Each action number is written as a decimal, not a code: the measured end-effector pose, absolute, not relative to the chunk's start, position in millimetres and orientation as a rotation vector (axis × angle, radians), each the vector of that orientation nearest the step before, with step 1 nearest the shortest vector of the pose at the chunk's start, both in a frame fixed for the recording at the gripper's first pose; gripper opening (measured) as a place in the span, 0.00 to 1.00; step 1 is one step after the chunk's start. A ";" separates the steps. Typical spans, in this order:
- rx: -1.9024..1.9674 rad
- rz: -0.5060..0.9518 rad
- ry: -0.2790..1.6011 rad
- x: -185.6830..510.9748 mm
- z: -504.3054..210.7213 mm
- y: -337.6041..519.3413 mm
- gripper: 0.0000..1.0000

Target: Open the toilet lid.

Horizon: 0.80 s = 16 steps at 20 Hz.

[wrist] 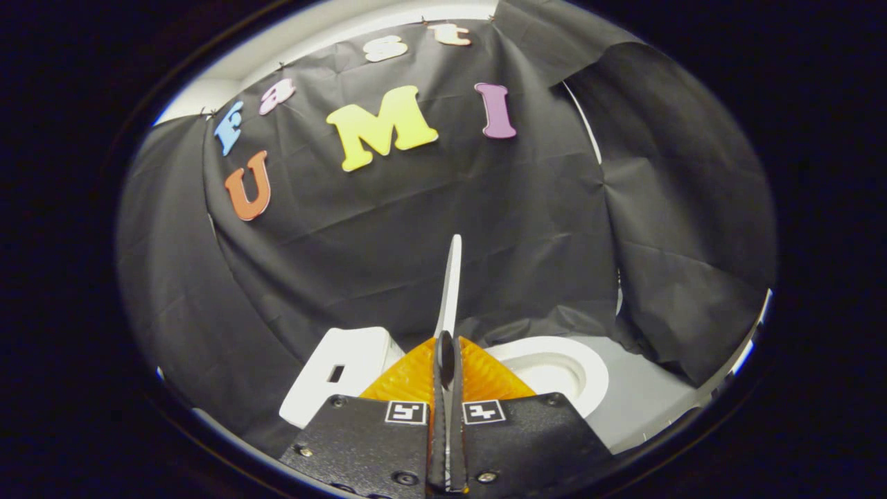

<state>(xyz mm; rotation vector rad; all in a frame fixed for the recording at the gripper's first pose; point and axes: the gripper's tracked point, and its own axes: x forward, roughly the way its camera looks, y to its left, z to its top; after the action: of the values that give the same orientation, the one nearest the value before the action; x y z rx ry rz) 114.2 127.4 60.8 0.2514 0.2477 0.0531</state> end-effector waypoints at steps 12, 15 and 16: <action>0.110 0.126 0.197 107.5 77.6 207.0 0.06; 0.078 0.137 0.180 107.0 79.3 224.1 0.06; 0.068 0.140 0.178 105.9 78.9 229.9 0.06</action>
<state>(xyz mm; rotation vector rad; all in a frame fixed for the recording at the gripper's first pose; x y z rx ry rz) 105.9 229.9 78.9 0.0678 0.1780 0.1401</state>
